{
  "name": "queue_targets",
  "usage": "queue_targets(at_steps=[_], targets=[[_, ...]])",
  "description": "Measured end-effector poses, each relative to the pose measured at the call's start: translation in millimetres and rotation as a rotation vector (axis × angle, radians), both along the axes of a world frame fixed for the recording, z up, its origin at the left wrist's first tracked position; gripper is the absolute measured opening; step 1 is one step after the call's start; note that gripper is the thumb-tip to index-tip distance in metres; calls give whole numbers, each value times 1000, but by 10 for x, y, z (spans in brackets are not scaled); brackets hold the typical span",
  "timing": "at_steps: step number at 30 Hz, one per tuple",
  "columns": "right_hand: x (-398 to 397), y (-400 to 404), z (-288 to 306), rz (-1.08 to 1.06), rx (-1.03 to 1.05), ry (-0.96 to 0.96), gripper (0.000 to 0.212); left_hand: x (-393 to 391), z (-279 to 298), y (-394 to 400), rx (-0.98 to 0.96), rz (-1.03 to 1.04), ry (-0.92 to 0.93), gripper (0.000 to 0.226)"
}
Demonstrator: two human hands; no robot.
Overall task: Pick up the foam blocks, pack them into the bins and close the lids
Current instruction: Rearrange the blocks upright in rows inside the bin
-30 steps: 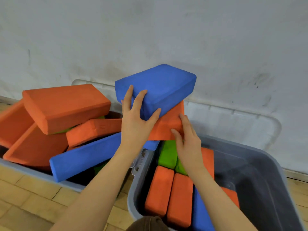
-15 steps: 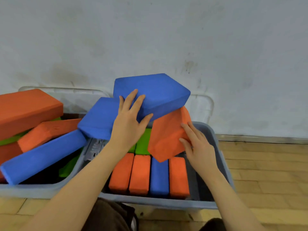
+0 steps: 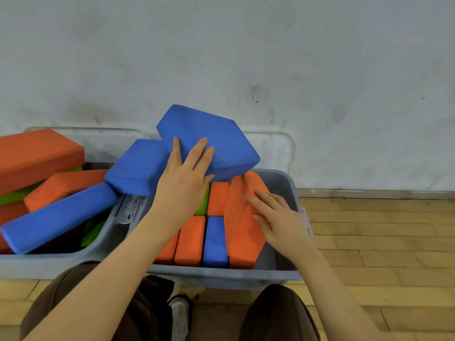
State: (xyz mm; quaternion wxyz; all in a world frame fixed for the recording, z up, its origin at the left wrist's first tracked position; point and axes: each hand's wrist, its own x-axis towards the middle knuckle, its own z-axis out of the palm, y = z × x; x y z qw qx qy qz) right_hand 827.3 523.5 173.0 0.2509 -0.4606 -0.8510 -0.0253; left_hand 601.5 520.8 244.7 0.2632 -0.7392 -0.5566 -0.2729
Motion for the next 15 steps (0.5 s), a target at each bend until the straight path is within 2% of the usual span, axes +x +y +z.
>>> queue_targets(at_steps=[3,5,10,15], targets=[[-67,-18,-44,5,-94,111,48,-57,7,-50,-20,-1,-16,48],[-120,-27,-86,4,-162,184,51,-87,15,-68,-12,15,6,43],[-216,84,-39,-1,-290,418,45,-192,101,-160,-39,79,9,39],[-350,202,90,-2,-274,413,42,-359,80,-248,-49,31,134,38]])
